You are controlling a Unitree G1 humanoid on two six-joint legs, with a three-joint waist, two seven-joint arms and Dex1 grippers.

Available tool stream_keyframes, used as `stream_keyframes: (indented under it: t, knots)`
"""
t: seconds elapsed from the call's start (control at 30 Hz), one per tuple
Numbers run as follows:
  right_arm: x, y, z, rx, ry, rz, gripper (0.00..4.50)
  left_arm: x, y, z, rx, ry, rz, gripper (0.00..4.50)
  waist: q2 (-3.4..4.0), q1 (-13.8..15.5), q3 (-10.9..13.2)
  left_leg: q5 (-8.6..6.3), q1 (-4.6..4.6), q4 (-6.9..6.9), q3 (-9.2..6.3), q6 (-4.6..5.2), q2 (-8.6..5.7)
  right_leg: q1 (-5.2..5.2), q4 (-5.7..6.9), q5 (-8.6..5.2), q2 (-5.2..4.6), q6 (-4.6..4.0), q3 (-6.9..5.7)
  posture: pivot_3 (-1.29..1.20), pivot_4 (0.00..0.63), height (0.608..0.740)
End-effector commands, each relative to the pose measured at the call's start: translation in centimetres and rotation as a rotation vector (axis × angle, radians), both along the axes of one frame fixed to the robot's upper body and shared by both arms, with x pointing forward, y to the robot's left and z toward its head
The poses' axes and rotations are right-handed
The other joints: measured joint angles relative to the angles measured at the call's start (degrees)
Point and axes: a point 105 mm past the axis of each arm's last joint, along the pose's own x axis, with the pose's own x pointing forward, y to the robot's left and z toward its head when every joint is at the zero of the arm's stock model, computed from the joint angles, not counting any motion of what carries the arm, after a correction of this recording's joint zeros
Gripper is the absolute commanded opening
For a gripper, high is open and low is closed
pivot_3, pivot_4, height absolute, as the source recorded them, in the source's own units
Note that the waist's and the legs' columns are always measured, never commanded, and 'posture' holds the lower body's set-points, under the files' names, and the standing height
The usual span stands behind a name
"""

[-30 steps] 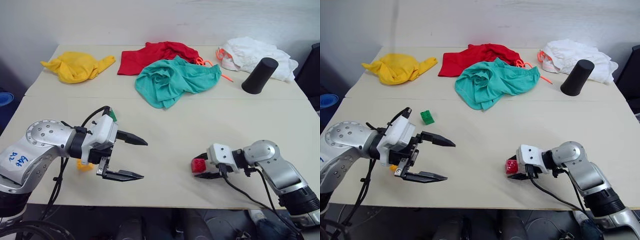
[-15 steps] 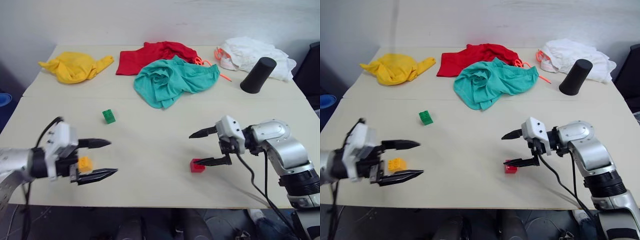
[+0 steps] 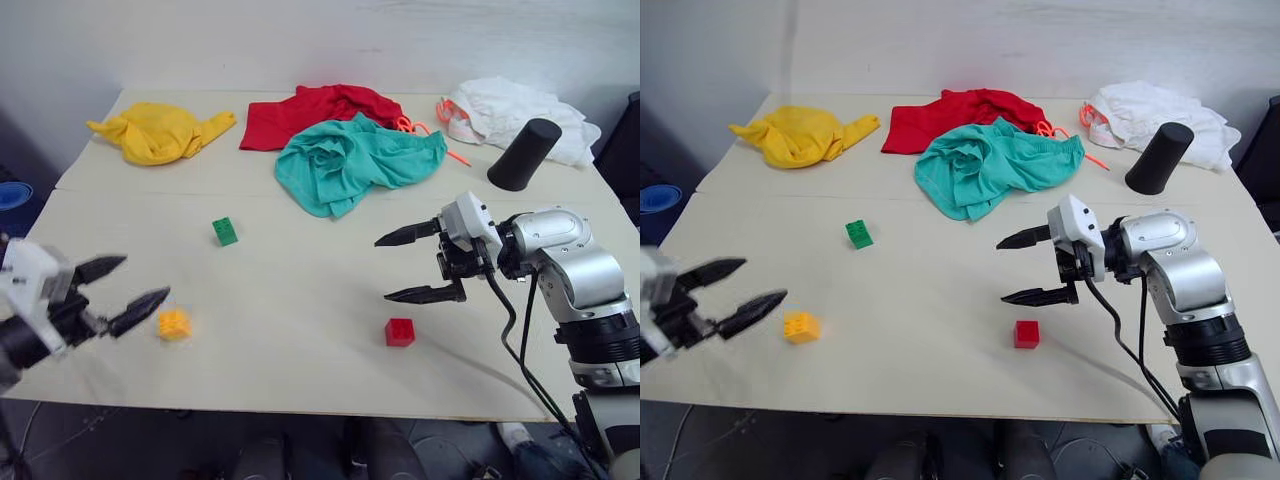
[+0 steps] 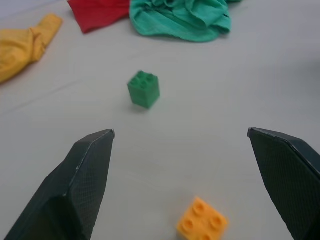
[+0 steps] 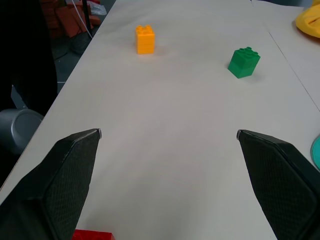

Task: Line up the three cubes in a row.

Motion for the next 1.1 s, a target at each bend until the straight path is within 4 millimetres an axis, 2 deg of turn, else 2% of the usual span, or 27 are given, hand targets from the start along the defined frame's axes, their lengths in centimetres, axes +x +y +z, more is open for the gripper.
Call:
stream_keyframes:
  t: [0.03, 0.17, 0.33, 0.5, 0.7, 0.93, 1.1]
  knots:
    - [-0.4, 0.1, 1.3, 0.031, -0.052, 0.003, 4.47, 2.4, -0.5, 0.1, -0.010, 0.025, 0.008, 4.50, 0.00, 0.0, 0.0, 0.00, 0.00, -0.02, 0.00, 0.00, 0.00, 0.01, -0.02, 0.00, 0.01, 0.01, 0.00, 0.00, 0.150, 0.740]
    - [-0.6, 0.0, 1.3, 0.035, -0.060, -0.011, 4.47, 4.8, -1.5, -0.6, 0.127, 0.051, -0.109, 4.50, 0.00, -0.7, 0.0, 0.01, -0.03, -0.04, 0.08, -0.01, 0.00, -0.05, -0.04, 0.01, 0.04, 0.01, -0.01, 0.00, 0.150, 0.740]
    - [-1.1, 0.0, 1.3, 0.040, -0.068, -0.024, 4.47, 7.5, -0.3, -2.0, 0.314, 0.111, -0.245, 4.50, 0.00, -0.7, 0.0, 0.03, -0.04, -0.05, 0.23, -0.06, 0.03, -0.14, -0.04, 0.00, 0.16, 0.01, 0.03, 0.00, 0.150, 0.740]
    - [-1.5, -0.3, 1.3, 0.046, -0.076, -0.063, 4.47, 11.0, 0.5, -2.5, 0.390, 0.139, -0.295, 4.50, -0.01, -0.2, 0.0, 0.03, -0.11, -0.01, 0.26, -0.05, 0.02, -0.20, -0.02, 0.01, 0.21, 0.01, 0.00, 0.00, 0.150, 0.740]
    - [-2.2, -0.9, 1.6, 0.055, -0.088, -0.117, 4.47, 13.6, 0.2, -3.7, 0.407, 0.193, -0.339, 4.50, -0.06, 0.8, 0.0, 0.00, -0.19, 0.09, 0.47, 0.05, -0.03, -0.32, 0.19, 0.09, 0.31, 0.16, -0.23, 0.00, 0.150, 0.740]
    - [-3.2, -1.0, 1.3, 0.063, -0.098, -0.162, 4.47, 15.7, -2.6, -4.6, 0.369, 0.204, -0.379, 4.50, -0.26, 0.9, 0.1, -0.01, -0.38, 0.23, 0.61, 0.09, -0.04, -0.62, 0.35, 0.12, 0.30, 0.22, -0.25, 0.00, 0.150, 0.740]
    - [-3.4, -1.1, 1.3, 0.063, -0.100, -0.179, 4.47, 16.6, -3.6, -4.5, 0.354, 0.200, -0.360, 4.50, -0.35, 0.7, 0.2, -0.01, -0.40, 0.30, 0.61, 0.09, -0.03, -0.66, 0.43, 0.13, 0.31, 0.23, -0.23, 0.00, 0.150, 0.740]
